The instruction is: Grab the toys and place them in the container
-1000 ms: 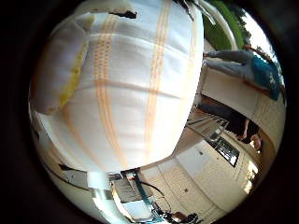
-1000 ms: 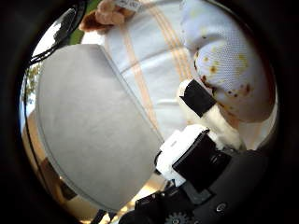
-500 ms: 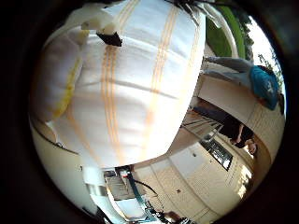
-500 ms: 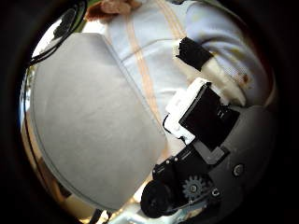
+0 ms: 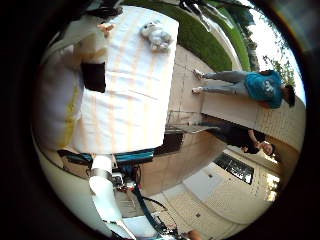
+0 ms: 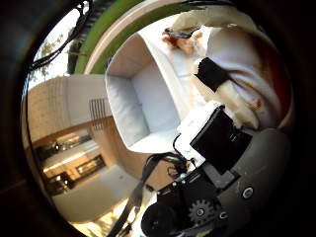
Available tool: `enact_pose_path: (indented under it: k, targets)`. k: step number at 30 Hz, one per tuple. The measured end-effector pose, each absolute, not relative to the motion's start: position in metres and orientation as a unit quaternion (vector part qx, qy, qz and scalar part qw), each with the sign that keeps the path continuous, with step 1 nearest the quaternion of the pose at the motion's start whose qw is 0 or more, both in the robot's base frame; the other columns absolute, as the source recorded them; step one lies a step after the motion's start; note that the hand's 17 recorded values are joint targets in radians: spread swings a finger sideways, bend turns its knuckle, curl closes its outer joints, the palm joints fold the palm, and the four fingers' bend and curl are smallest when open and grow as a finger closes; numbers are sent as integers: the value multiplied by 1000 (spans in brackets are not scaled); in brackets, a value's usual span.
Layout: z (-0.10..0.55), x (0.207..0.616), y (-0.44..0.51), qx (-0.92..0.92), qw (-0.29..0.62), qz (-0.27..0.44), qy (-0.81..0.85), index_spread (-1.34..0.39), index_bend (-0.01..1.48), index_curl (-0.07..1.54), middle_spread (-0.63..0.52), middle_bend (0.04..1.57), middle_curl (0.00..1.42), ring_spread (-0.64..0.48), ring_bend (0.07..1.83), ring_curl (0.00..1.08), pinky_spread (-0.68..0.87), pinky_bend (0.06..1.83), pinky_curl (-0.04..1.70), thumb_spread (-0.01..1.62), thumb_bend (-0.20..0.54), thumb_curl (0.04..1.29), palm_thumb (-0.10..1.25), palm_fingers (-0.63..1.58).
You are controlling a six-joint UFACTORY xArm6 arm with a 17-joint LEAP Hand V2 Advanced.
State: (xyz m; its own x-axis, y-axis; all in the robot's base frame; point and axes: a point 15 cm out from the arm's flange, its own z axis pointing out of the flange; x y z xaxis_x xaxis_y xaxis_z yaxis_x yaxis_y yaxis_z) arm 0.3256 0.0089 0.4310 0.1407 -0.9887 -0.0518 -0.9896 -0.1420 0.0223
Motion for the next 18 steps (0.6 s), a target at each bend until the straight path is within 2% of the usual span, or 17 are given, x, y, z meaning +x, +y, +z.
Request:
enact_pose_path:
  k: [4, 12, 15, 16, 17, 18]
  targets:
    - [461, 337, 114, -807, 34, 29, 589, -757, 714, 457, -237, 1110, 1006, -96, 1389, 832, 237, 1411, 803, 1189, -16, 563, 969, 859]
    - [394, 370, 184, -837, -20, 71, 543, -815, 777, 614, -246, 1186, 1071, -108, 1487, 860, 196, 1459, 887, 1221, -22, 575, 915, 725]
    - [373, 385, 194, -837, -23, 73, 541, -788, 746, 661, -229, 1174, 1045, -77, 1462, 824, 208, 1437, 879, 1240, -27, 555, 883, 724]
    - [371, 385, 193, -837, -25, 74, 541, -757, 720, 674, -211, 1136, 1014, -58, 1420, 795, 223, 1421, 863, 1246, -30, 545, 867, 707]
    - [369, 385, 193, -837, -28, 76, 541, -694, 672, 679, -193, 1052, 971, -35, 1368, 773, 239, 1398, 857, 1248, -38, 533, 837, 578]
    - [366, 385, 192, -838, -31, 78, 540, -600, 609, 686, -174, 887, 918, -8, 1336, 769, 257, 1411, 871, 1251, -39, 520, 814, 316]
